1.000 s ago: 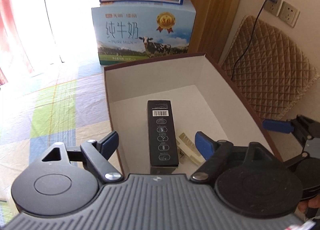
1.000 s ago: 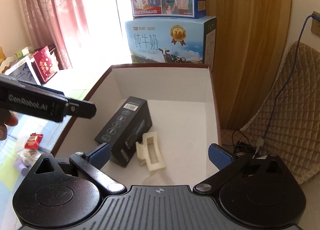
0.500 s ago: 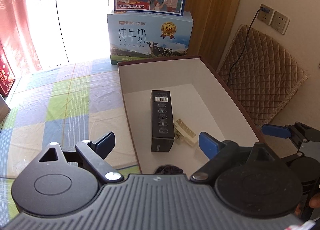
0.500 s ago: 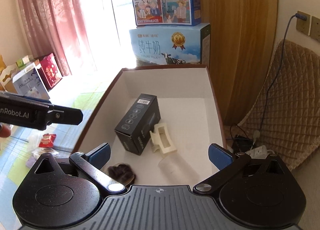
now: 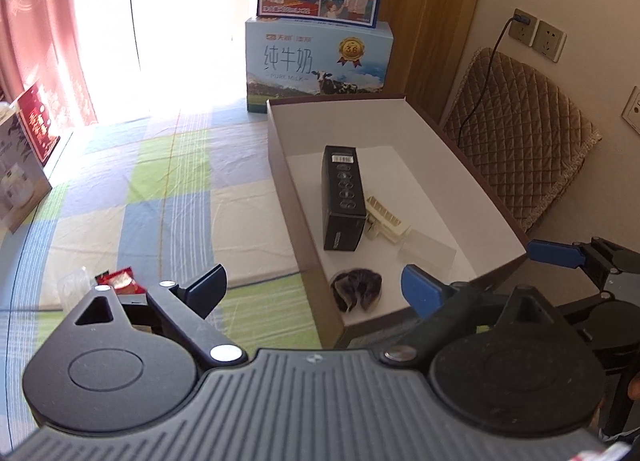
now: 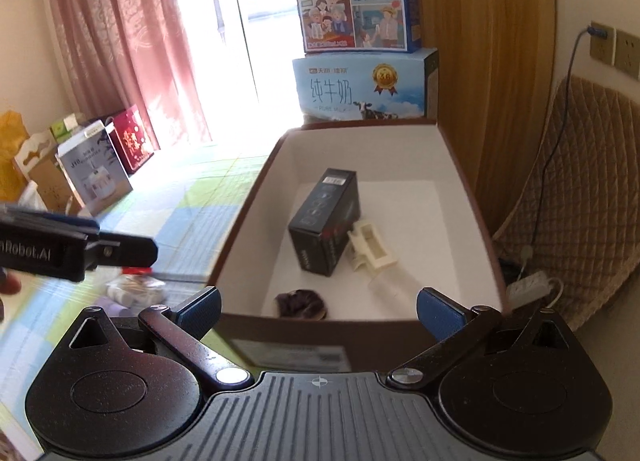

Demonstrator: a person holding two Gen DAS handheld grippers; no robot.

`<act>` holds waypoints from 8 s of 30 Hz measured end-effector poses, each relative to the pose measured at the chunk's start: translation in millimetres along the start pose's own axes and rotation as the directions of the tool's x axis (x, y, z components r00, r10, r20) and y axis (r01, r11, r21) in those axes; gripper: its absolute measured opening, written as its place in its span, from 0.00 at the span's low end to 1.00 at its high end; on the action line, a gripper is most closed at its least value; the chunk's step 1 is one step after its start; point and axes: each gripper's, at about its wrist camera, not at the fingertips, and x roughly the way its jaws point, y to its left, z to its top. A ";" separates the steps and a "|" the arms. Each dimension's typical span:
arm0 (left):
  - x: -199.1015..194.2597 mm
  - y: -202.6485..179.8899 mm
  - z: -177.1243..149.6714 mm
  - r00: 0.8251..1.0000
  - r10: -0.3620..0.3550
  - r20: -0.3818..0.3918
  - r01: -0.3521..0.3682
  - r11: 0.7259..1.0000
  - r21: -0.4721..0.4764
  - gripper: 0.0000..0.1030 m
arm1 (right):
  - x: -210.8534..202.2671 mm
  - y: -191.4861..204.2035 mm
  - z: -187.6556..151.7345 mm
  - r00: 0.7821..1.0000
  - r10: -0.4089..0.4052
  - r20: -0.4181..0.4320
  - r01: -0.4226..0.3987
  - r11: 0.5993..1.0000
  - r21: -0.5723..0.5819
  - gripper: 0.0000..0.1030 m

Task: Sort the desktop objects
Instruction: 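Withdraw both tools from the brown box toward the remaining items, then grasp the purple tube with the left gripper while the right gripper grasps the cotton swab bag, then carry the purple tube and cotton swab bag over the brown box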

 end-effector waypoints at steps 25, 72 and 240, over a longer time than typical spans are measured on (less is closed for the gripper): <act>-53.6 100.5 -87.8 0.988 0.085 -0.126 -0.099 0.989 -0.112 0.90 | 25.0 98.3 -45.0 0.973 0.120 -0.196 -0.132 0.990 -0.047 0.98; 78.7 216.3 -85.6 0.947 0.183 -0.266 -0.256 0.926 -0.278 0.90 | 170.3 172.8 -21.7 0.975 0.106 -0.196 -0.132 0.984 -0.124 0.98; 183.5 -77.2 36.0 0.944 -0.114 -0.308 0.145 0.986 0.080 0.28 | 110.5 -89.7 43.2 0.953 0.031 -0.303 -0.072 0.989 -0.126 0.22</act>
